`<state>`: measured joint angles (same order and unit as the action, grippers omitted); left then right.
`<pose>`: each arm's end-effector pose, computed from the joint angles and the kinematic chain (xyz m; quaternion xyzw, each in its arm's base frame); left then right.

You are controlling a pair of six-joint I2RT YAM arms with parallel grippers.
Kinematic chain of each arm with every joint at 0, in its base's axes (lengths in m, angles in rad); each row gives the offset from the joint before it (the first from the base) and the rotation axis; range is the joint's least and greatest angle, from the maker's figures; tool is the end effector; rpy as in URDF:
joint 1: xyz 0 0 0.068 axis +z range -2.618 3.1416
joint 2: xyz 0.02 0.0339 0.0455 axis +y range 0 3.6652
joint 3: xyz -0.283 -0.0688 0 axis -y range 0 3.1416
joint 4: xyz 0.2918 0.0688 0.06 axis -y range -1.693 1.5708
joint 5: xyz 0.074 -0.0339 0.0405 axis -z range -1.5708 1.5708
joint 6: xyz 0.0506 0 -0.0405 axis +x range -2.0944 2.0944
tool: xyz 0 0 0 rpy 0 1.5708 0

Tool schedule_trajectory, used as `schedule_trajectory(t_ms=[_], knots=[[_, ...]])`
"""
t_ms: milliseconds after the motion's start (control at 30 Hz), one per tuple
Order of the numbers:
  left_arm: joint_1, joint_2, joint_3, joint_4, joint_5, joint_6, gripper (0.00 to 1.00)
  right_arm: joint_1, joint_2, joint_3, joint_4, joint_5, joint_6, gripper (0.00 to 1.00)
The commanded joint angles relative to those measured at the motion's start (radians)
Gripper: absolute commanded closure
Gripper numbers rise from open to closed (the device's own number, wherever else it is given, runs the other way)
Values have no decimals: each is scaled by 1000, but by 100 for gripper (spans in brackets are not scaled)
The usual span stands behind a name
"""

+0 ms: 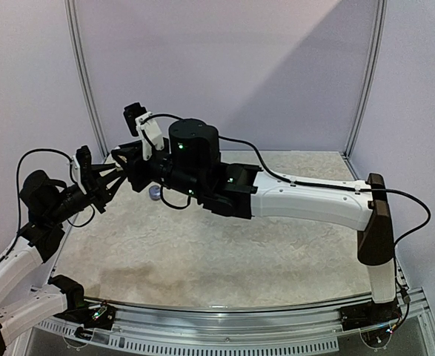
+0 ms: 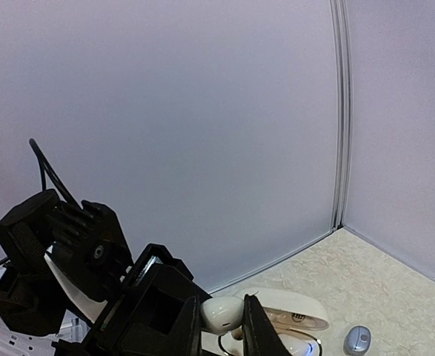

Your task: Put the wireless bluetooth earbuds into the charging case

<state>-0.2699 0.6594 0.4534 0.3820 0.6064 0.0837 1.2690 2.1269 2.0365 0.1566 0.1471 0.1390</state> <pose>0.1928 -0.0833 0.3062 0.3331 0.5631 -0.2589 0.7106 0.1822 0.5604 0.3955 -0.3196 0.6043 0.4330 0.5875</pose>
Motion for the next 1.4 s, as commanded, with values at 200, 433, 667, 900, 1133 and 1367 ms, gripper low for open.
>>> schedule_trajectory(t_ms=[200, 433, 667, 900, 1133, 1367], knots=[[2, -7, 12, 17, 3, -5, 100, -1, 48, -6, 6, 30, -19, 100], [2, -9, 11, 15, 3, -5, 100, -10, 45, -24, 27, 36, -3, 100], [3, -9, 12, 15, 1, -8, 100, -13, 60, -26, 26, 46, -2, 100], [2, -8, 13, 17, 1, -7, 100, -14, 77, -23, 14, 48, -4, 100], [3, -12, 13, 14, -12, -11, 100, -14, 80, -25, -15, 56, -14, 100], [2, -12, 13, 10, -10, -14, 100, -13, 87, -22, -20, 50, -9, 73]])
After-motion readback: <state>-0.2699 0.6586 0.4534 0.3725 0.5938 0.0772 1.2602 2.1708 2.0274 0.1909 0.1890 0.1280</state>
